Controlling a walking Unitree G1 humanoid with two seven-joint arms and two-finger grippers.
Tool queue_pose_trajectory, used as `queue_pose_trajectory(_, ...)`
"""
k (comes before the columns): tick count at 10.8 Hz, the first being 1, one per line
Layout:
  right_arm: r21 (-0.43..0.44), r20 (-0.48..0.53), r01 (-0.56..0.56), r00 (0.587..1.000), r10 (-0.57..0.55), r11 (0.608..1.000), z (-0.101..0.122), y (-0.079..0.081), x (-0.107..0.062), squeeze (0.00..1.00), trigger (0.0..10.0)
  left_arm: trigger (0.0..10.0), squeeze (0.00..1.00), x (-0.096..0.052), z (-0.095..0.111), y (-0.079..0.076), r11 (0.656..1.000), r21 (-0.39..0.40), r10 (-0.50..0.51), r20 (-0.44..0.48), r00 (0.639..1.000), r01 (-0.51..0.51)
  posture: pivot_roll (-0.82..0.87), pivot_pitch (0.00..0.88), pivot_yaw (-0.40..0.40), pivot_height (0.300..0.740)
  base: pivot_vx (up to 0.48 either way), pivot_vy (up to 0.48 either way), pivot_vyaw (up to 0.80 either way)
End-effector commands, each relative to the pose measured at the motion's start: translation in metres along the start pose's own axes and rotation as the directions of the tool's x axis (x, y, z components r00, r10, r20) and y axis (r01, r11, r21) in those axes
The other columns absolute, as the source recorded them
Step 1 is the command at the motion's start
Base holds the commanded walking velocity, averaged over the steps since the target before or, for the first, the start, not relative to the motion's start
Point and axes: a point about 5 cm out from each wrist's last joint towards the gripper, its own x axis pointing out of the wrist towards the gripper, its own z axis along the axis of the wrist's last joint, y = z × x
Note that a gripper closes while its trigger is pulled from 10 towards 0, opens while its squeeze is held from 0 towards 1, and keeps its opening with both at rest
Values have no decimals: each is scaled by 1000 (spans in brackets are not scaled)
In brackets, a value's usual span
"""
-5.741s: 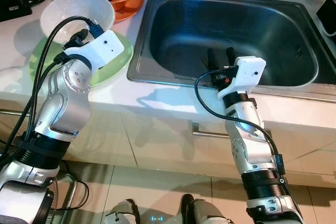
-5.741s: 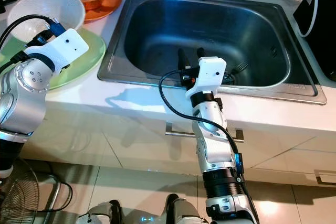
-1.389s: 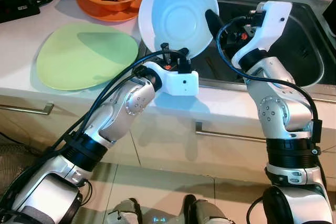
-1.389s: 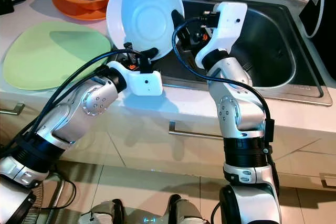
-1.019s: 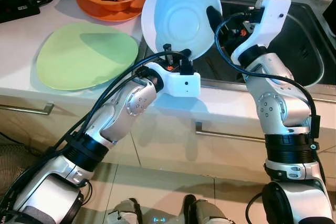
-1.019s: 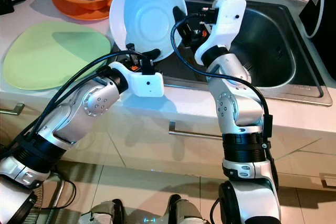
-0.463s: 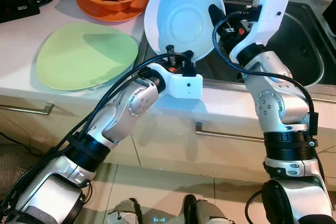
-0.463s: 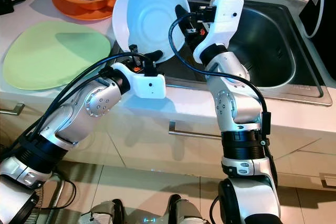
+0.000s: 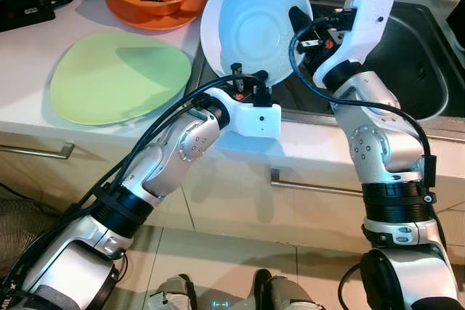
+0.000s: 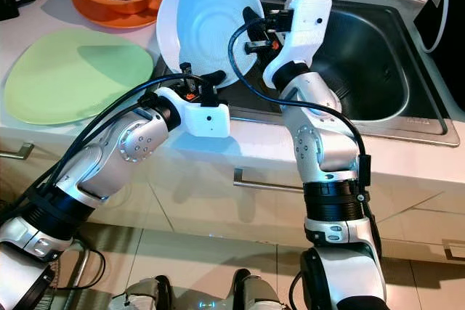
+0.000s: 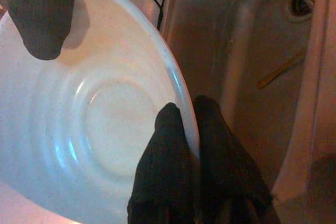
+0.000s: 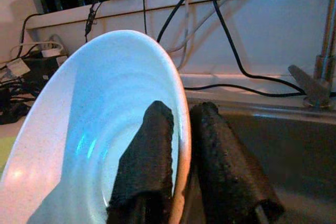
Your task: Kitchen organization
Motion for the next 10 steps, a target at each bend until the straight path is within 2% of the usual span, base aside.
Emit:
queue_pose_trajectory(1, -11, -1, 26, 1000, -26, 1000, 0, -7, -2, 0, 0, 10000, 0, 1, 5, 9, 999, 23, 40, 31, 999, -40, 73, 177, -28, 740, 0, 0, 0)
queue_pose_trajectory(5, -8, 2, 22, 1000, -22, 1000, -1, -6, -2, 0, 0, 10000, 0, 1, 6, 9, 998, 38, 44, 31, 999, -45, 75, 166, -29, 740, 0, 0, 0)
queue_pose_trajectory(6, -5, 1, 21, 1000, -21, 1000, -1, -5, -2, 0, 0, 10000, 1000, 1, 6, 9, 999, 25, 37, 36, 999, -38, 76, 168, -30, 740, 0, 0, 0)
queue_pose_trajectory(10, 7, 4, 65, 998, -65, 998, -2, -11, -2, 0, 0, 10000, 1000, 1, 6, 15, 995, -8, 96, 24, 995, -96, 76, 169, -32, 740, 0, 0, 0)
